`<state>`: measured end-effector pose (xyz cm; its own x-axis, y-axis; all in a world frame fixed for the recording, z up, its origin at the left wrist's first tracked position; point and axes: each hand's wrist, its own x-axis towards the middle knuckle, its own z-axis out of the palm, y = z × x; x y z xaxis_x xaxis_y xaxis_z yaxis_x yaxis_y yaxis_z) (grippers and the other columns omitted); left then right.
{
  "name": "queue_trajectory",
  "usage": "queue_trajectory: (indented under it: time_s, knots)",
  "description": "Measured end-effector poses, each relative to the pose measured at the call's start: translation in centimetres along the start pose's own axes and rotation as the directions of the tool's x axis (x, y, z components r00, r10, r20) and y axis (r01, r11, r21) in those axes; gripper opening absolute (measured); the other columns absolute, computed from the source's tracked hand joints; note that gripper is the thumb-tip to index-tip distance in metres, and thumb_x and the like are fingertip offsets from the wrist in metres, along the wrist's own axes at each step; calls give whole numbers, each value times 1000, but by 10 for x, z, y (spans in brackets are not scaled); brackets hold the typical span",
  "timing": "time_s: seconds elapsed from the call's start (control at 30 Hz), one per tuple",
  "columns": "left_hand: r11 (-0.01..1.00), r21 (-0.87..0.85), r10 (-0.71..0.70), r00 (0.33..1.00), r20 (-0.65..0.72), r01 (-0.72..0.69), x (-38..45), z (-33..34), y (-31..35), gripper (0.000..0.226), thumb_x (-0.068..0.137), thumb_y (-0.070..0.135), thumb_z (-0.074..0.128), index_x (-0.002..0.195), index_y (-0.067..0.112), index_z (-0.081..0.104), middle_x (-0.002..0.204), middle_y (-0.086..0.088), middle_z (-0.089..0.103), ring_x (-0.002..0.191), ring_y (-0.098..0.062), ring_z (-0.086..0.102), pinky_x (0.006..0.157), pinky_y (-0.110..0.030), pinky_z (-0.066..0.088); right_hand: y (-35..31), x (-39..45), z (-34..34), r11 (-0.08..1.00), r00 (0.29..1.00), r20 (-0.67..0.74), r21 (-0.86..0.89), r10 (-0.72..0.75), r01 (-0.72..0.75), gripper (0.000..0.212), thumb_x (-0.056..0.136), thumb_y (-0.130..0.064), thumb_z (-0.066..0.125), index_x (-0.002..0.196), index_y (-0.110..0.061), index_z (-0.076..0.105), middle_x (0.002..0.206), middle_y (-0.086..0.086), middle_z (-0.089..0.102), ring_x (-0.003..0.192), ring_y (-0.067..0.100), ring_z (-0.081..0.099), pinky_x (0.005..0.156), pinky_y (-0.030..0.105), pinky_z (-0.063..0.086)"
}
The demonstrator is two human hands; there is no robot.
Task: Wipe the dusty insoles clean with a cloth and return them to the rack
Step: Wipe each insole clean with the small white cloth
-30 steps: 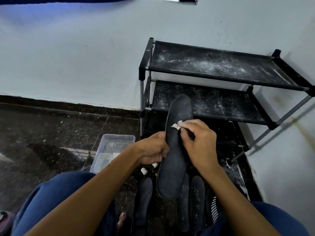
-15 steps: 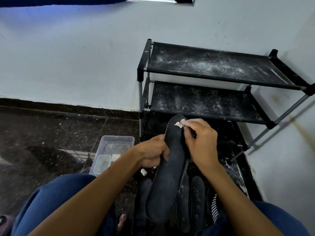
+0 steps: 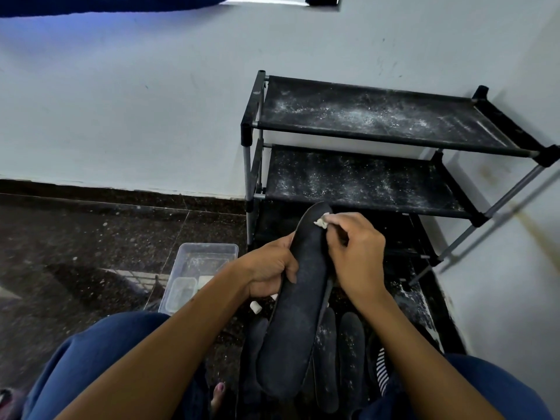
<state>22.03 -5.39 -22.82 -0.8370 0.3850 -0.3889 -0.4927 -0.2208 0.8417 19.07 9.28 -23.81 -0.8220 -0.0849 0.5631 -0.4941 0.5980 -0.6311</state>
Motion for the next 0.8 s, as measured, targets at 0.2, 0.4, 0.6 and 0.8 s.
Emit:
queue_trajectory:
  time_s: [0.2, 0.4, 0.6, 0.8]
  knots:
    - [999, 47, -8, 996, -88, 12, 4, -1, -5, 56, 63, -28, 20, 90, 7, 55, 76, -14, 59, 74, -26, 61, 63, -30, 47, -16, -14, 11, 981, 974, 147, 114, -172, 156, 16, 79, 0, 63, 91, -5, 73, 91, 4, 68, 85, 16, 65, 76, 34, 54]
    - [993, 98, -67, 998, -14, 68, 0, 0, -4, 58, 67, -30, 20, 88, 10, 56, 73, -13, 64, 72, -25, 65, 63, -30, 51, -7, -1, 3, 998, 998, 19, 27, -57, 56, 16, 83, -1, 62, 95, -6, 72, 94, 4, 68, 87, 14, 64, 81, 21, 49]
    - [994, 110, -12, 995, -100, 23, 5, 4, -7, 70, 65, -30, 18, 100, 18, 56, 74, -11, 59, 68, -21, 61, 56, -27, 48, -7, -8, 8, 993, 987, 119, 52, -107, 101, 17, 79, -1, 62, 91, -7, 72, 90, 3, 68, 83, 15, 64, 79, 22, 50]
    - [994, 106, -19, 994, -105, 30, 4, -1, -4, 72, 65, -29, 18, 99, 19, 58, 71, -10, 59, 68, -21, 59, 59, -29, 43, -5, -4, 5, 992, 991, 91, 91, -96, 87, 17, 82, -1, 62, 93, -8, 72, 92, 2, 68, 86, 12, 64, 81, 26, 51]
